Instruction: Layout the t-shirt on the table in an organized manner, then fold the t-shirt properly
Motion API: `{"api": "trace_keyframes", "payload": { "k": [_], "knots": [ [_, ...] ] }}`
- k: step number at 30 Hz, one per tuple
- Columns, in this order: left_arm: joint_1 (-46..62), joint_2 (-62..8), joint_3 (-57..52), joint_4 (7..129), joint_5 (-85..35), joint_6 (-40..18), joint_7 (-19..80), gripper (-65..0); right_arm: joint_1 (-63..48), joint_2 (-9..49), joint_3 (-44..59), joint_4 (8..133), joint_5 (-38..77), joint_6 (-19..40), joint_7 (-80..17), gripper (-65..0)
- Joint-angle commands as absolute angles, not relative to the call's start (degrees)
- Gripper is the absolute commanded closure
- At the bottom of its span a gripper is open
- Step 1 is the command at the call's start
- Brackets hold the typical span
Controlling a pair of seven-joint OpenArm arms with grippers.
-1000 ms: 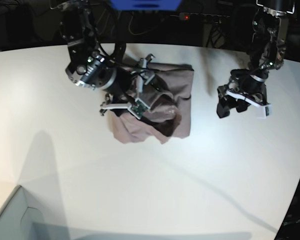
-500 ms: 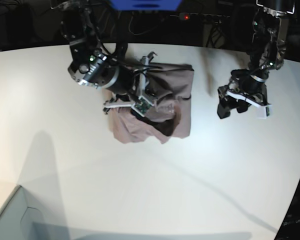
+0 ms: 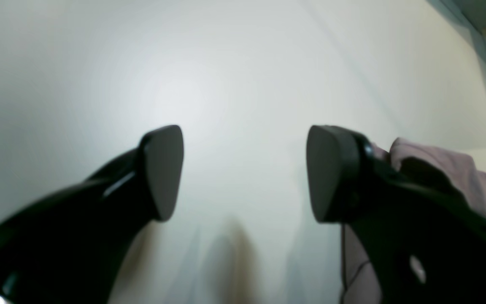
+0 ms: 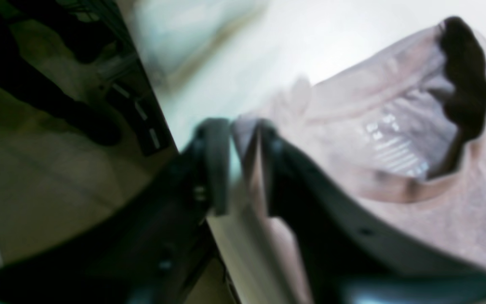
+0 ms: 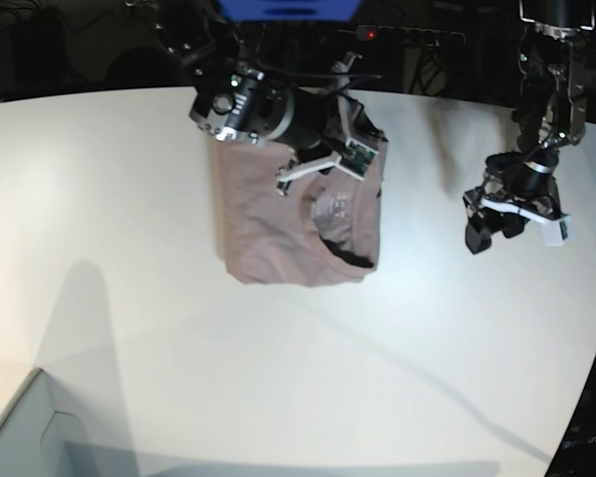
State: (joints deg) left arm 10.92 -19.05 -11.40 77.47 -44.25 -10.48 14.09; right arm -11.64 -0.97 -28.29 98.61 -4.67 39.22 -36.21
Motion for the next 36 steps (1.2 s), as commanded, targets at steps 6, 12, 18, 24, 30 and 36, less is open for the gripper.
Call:
{"api": "trace_keyframes", "payload": {
  "k": [6,12,18,24,30,36],
  "knots": [
    [10.42,-19.38,-11.74,78.99,-45.14,-10.86,12.88,-43.9,-13.05,-1.36,-28.35,100.09,-3.82,40.0,-34.77,-34.4],
    [7.78,-17.45,-6.81,83.65,-45.05,-10.86,12.88,-43.9,-12.97,0.75,-22.81,101.67,-3.74,40.0,-34.59,-36.9],
    [2.59,-13.76,1.01,81.89,-44.62,-10.33,12.97,-43.9,-13.05,0.84,-15.78,103.08,-3.74,40.0,-34.86,-36.9],
    [-1.1,-10.24,4.53,74.24,-44.62,-10.24,12.88,-43.9,-13.14,0.84,-12.53,103.08,-3.82,40.0,-34.86,-36.9],
    [-3.21,-9.45,5.32,69.23,-44.62,-10.51,12.7,-43.8,-13.14,1.89,-11.56,102.9,-3.74,40.0,-34.77,-36.9],
    [-4.97,-8.66,8.75,68.62,-44.62,-10.33,12.62,-43.5,-13.05,2.07,-11.47,102.73,-3.82,40.0,-34.77,-36.9]
  ]
}}
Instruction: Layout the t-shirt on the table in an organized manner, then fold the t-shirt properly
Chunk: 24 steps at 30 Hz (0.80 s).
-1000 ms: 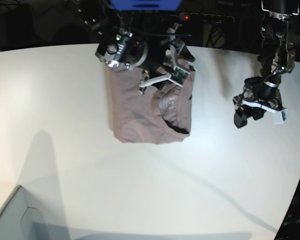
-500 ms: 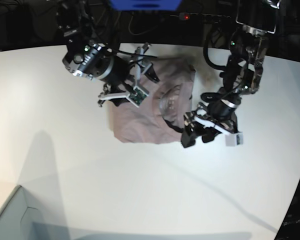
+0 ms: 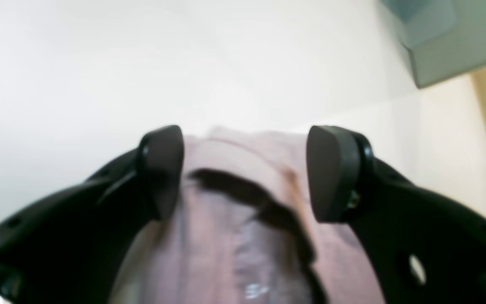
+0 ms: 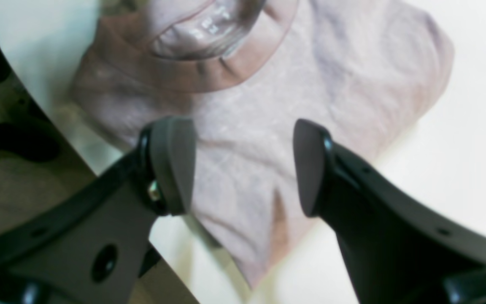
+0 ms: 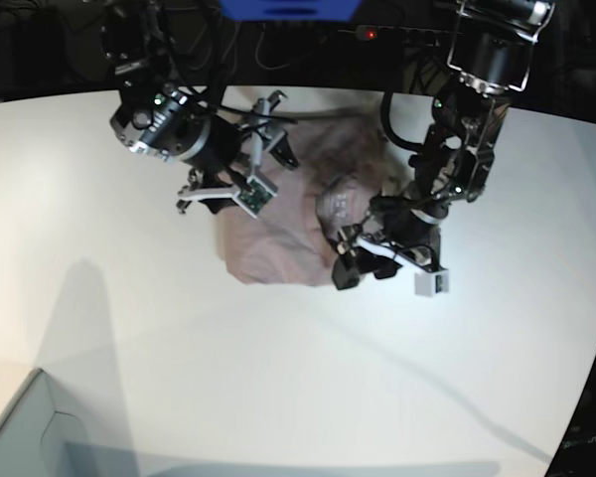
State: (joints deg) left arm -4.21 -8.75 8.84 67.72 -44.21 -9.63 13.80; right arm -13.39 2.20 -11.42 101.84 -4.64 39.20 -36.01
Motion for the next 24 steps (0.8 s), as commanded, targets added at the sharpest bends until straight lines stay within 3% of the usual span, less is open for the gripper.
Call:
{"api": "trace_keyframes", "payload": {
  "k": [1,9,12,15,16,24],
  "knots": [
    [-4.97,-8.13,8.92,68.62,-44.62,-10.33,12.79,-43.5,-13.05,2.07,-11.47,102.73,-3.82,40.0,-34.77,-36.9],
    [-5.67,-7.08,9.27,68.53,-44.53,-10.33,12.88,-41.3,-12.88,2.24,-11.47,102.73,-3.91,40.0,-34.86,-36.9],
    [-5.67,-7.08,9.1,67.56,-44.79,-10.33,12.62,-26.6,-12.88,2.95,-11.47,102.73,-3.82,40.0,-34.86,-36.9],
    [-6.46,-7.08,8.92,66.15,-45.05,-10.33,12.7,-4.0,-12.79,2.95,-11.47,102.73,-3.82,40.0,-34.86,-36.9],
    [-6.73,-7.08,8.92,66.15,-45.05,-10.24,12.88,0.0,-12.79,2.95,-11.47,102.73,-3.91,40.0,-34.86,-36.9],
    [-6.55,-9.1,8.84,71.6,-45.14,-10.24,12.88,0.0,-12.79,2.95,-11.47,102.64,-3.91,40.0,-34.86,-36.9]
  ]
}}
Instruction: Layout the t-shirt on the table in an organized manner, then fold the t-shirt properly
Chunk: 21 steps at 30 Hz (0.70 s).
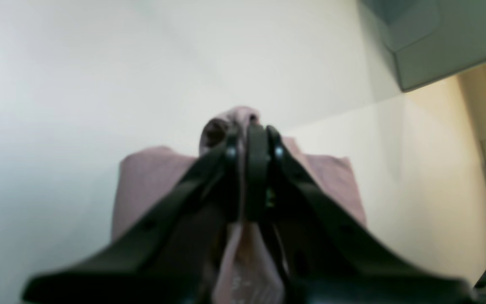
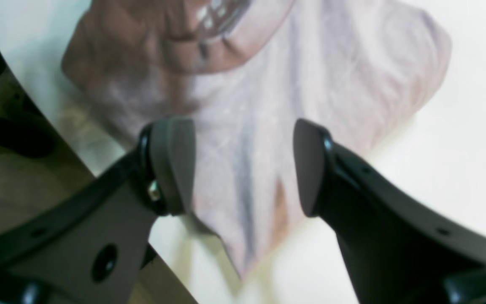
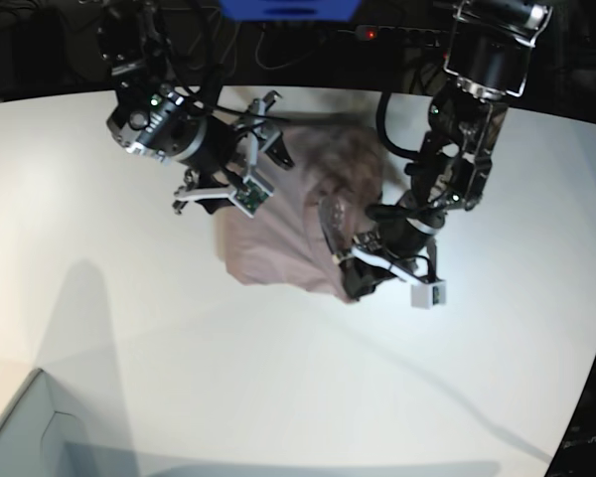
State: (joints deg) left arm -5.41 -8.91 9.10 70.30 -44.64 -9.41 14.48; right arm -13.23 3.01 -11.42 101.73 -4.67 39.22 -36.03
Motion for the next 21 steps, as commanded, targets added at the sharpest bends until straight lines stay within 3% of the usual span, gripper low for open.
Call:
{"api": "trace_keyframes", "payload": {
  "k": [1,14,16,21],
  "knots": [
    [-6.46,-9.36,8.84,72.4,-45.14,-10.24,12.88,0.0,-12.79,2.95,-11.47,102.64,-3.91,40.0,-34.86,-36.9],
    [-4.44,-10.51,2.95,68.0,-45.05,-10.24,12.88,-1.4,-12.7,2.95,-11.47,102.64,-3.91,40.0,-34.68,-36.9],
    [-5.05,-10.51,2.95,66.15,-45.05,-10.24,12.88,-6.9,-12.7,2.95,-11.47,102.64,-3.91,40.0,-34.68,-36.9],
    [-5.23,-10.51,2.95,65.8,-45.14,-10.24,12.88,-35.6,-12.7,2.95,-11.47,102.64,-3.91,40.0,-34.77,-36.9]
  ]
}}
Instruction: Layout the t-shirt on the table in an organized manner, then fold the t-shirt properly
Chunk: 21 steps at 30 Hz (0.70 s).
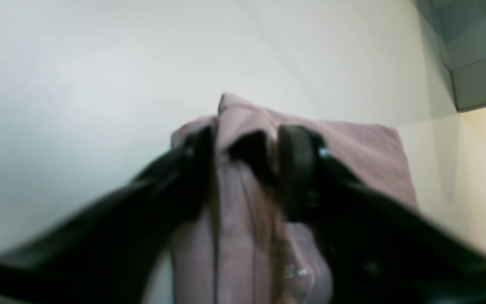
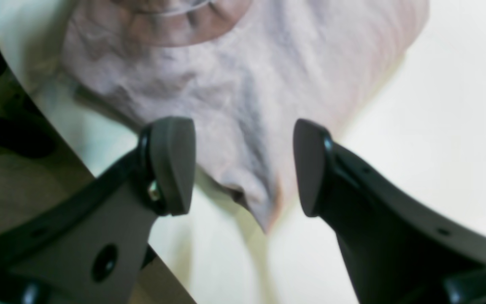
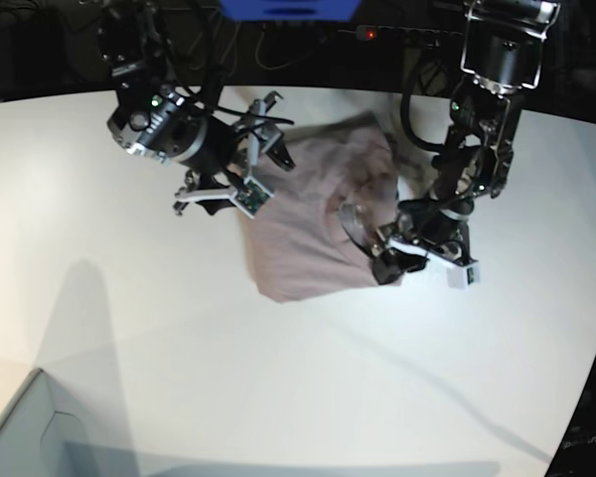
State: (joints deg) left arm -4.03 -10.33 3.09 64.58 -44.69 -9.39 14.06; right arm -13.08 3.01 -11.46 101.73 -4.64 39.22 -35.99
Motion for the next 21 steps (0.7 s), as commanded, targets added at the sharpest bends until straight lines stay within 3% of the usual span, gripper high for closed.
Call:
{"api": "trace_keyframes", "payload": {
  "k": [1,4,7,21],
  "knots": [
    [-4.88,-10.59,2.86,66.42,-45.23,-10.33,12.88,-41.7,-12.7,2.95,-11.47,102.64,-3.91,40.0,-34.77,-36.9],
    [-1.36,-12.88,2.24,71.34,-45.93,-10.33,12.88,-55.6,-12.7,3.03,-11.47,102.64,-3.91,40.0,-34.86,-36.9],
    [3.74,-13.58,0.31,75.91,-49.27,-10.33,12.88,-62.6,-12.7,4.0,-11.38,102.64,-3.91,40.0,-34.68,-36.9],
    [8.04,-9.89,4.62,72.4,-51.38,-10.42,12.97,-62.7,-12.7,4.09,-11.38,102.9,-3.91,40.0,-34.68,-36.9]
  ]
}}
